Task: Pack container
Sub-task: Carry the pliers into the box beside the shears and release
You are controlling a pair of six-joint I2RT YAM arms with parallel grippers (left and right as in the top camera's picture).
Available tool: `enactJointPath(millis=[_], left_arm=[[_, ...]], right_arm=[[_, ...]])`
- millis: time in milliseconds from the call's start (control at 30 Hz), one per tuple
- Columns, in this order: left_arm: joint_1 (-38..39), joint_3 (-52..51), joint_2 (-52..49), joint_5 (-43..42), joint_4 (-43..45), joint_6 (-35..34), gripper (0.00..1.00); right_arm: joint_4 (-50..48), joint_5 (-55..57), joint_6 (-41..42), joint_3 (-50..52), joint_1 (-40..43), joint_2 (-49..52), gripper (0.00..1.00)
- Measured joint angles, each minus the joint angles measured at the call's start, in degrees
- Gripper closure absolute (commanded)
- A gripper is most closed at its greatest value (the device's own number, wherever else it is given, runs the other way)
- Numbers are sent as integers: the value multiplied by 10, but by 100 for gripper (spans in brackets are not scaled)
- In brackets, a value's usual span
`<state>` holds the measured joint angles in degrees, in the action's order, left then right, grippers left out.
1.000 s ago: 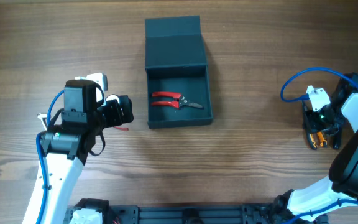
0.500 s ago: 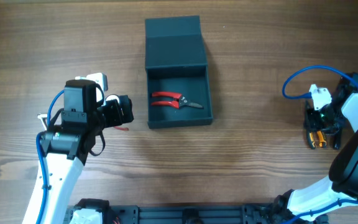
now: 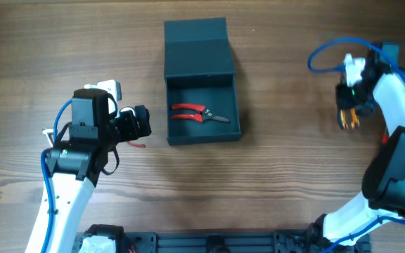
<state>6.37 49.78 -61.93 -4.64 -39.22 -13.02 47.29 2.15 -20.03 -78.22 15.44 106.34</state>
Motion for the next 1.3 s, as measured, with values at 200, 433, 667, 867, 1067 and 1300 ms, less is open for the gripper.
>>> enactJointPath(millis=[200, 433, 667, 867, 1067, 1300], left_arm=[[0, 0, 0, 0, 0, 0, 0], [0, 0, 0, 0, 0, 0, 0], [0, 0, 0, 0, 0, 0, 0], [0, 0, 0, 0, 0, 0, 0], [0, 0, 0, 0, 0, 0, 0], [0, 0, 0, 0, 0, 0, 0]], right_arm=[[122, -39, 54, -205, -111, 4, 96], [201, -70, -37, -342, -328, 4, 96], [225, -84, -257, -341, -487, 4, 96], [205, -104, -373, -285, -503, 4, 96], [111, -116, -410, -177, -502, 4, 96], [18, -127, -418, -76, -502, 4, 96]])
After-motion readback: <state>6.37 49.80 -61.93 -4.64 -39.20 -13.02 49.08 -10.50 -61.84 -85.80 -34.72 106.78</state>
